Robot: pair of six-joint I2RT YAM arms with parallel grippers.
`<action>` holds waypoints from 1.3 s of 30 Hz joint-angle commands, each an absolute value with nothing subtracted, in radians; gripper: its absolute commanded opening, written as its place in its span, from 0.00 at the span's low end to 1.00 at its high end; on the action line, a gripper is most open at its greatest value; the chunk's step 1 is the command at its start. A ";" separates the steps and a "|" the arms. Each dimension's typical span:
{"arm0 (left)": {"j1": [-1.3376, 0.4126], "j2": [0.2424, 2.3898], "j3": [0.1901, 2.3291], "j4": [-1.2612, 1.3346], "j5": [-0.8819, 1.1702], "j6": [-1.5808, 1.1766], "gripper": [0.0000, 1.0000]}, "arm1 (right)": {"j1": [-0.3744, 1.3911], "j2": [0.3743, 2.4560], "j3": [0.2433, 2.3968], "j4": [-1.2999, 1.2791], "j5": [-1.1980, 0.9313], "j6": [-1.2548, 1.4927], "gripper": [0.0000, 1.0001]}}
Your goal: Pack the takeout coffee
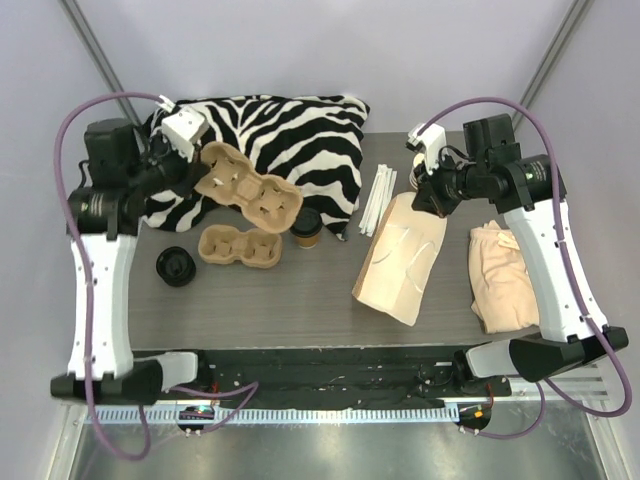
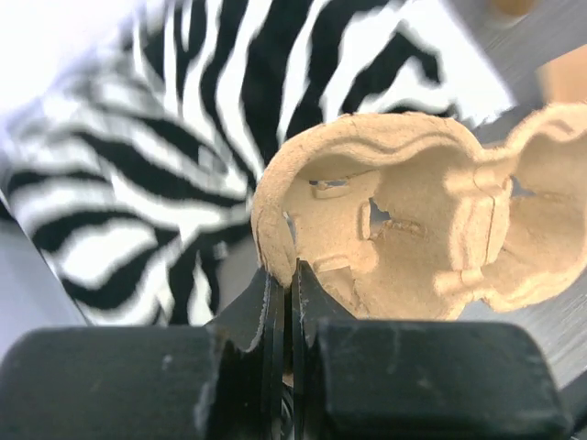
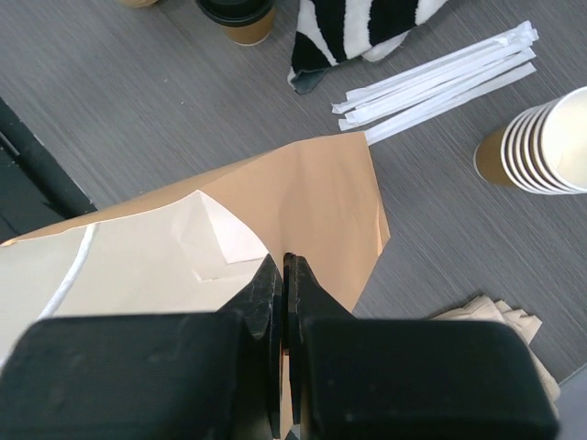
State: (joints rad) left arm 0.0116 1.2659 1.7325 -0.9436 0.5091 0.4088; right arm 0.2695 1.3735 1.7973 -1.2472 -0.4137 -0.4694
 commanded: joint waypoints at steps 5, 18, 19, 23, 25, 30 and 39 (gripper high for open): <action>-0.192 1.155 1.885 -0.801 0.514 0.443 0.00 | 0.276 1.348 1.864 -1.278 -0.543 -0.489 0.01; -0.637 1.312 2.120 -0.692 0.131 0.690 0.00 | 0.293 1.371 1.859 -1.282 -0.496 -0.436 0.01; -0.675 1.318 2.120 -0.666 0.102 0.716 0.00 | 0.295 1.374 1.862 -1.282 -0.485 -0.430 0.01; -0.831 1.365 2.149 -0.595 0.008 0.790 0.00 | 0.310 1.388 1.878 -1.278 -0.437 -0.393 0.01; -0.862 1.382 2.178 -0.571 0.009 0.790 0.00 | 0.317 1.397 1.890 -1.279 -0.393 -0.379 0.01; -1.035 1.405 2.154 -0.525 -0.090 0.905 0.00 | 0.322 1.407 1.911 -1.272 -0.333 -0.328 0.01; -1.201 1.431 2.063 -0.391 -0.227 0.982 0.00 | 0.324 1.391 1.873 -1.250 -0.325 -0.290 0.01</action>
State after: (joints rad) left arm -1.1652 1.4178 2.0602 -0.5106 -0.1322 0.9417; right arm 0.3153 1.4143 1.8660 -1.2942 -0.3397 -0.3267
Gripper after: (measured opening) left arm 0.048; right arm 0.035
